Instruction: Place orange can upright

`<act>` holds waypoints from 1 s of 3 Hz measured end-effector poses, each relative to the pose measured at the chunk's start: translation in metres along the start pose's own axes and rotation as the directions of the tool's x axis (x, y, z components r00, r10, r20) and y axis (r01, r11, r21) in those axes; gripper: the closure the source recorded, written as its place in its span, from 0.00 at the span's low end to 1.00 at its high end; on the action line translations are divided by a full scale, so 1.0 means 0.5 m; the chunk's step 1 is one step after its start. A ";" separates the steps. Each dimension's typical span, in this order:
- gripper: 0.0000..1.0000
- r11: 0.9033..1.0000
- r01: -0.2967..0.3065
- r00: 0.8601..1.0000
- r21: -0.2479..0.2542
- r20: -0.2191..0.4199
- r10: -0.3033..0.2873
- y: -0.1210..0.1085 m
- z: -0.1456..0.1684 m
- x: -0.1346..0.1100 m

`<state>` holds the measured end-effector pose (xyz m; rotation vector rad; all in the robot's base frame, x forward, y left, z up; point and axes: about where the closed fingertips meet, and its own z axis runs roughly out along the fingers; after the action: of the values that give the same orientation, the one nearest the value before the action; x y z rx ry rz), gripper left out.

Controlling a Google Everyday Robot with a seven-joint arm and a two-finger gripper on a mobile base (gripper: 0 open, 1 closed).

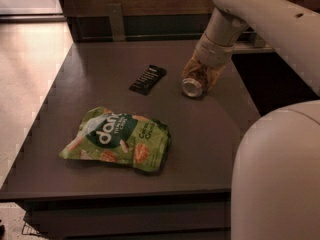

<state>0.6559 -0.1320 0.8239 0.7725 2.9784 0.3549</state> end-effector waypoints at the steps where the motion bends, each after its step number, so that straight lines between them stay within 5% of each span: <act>1: 1.00 1.000 0.009 1.000 -0.005 0.030 -0.009 -0.003 -0.018 -0.002; 3: 1.00 0.992 0.086 0.977 -0.090 0.203 -0.066 -0.051 -0.155 -0.010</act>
Offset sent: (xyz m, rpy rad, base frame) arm -0.0256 -0.0517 0.0919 -0.0395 -0.2765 0.0108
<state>0.6403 -0.1723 0.8935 0.6408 2.7709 0.3917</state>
